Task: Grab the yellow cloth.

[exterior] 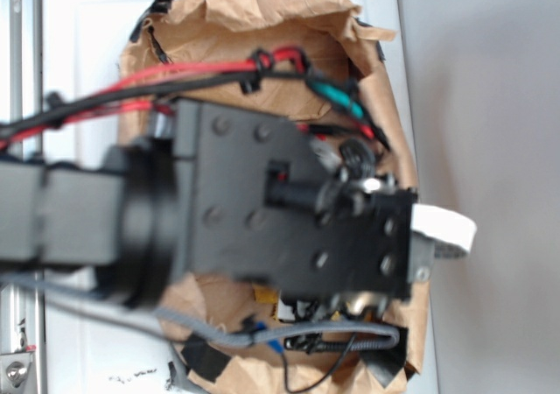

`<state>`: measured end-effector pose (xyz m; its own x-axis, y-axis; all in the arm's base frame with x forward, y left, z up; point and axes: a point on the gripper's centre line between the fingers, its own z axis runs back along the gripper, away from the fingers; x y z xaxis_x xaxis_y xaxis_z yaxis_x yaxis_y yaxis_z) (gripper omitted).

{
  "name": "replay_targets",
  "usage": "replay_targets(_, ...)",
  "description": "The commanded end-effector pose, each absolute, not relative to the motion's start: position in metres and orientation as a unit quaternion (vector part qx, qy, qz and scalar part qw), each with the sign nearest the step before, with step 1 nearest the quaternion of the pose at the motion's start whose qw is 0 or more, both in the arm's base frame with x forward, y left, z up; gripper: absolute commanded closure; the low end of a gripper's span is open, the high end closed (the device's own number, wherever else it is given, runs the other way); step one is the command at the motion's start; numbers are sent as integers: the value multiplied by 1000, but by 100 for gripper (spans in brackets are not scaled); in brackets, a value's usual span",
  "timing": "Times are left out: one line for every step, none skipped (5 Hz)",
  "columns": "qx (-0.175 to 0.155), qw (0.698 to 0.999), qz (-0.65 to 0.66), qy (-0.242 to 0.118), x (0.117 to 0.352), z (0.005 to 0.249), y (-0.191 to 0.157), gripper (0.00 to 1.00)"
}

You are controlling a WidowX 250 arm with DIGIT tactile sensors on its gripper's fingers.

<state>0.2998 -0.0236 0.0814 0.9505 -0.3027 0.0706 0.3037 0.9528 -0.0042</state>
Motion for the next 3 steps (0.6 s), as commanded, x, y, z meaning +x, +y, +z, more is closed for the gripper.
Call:
replay_targets(-48, 951, -292, -91, 324, 73, -10, 0)
replay_targets(-53, 941, -321, -96, 313, 79, -16, 0)
replay_targets(-74, 933, -338, -98, 304, 99, -21, 0)
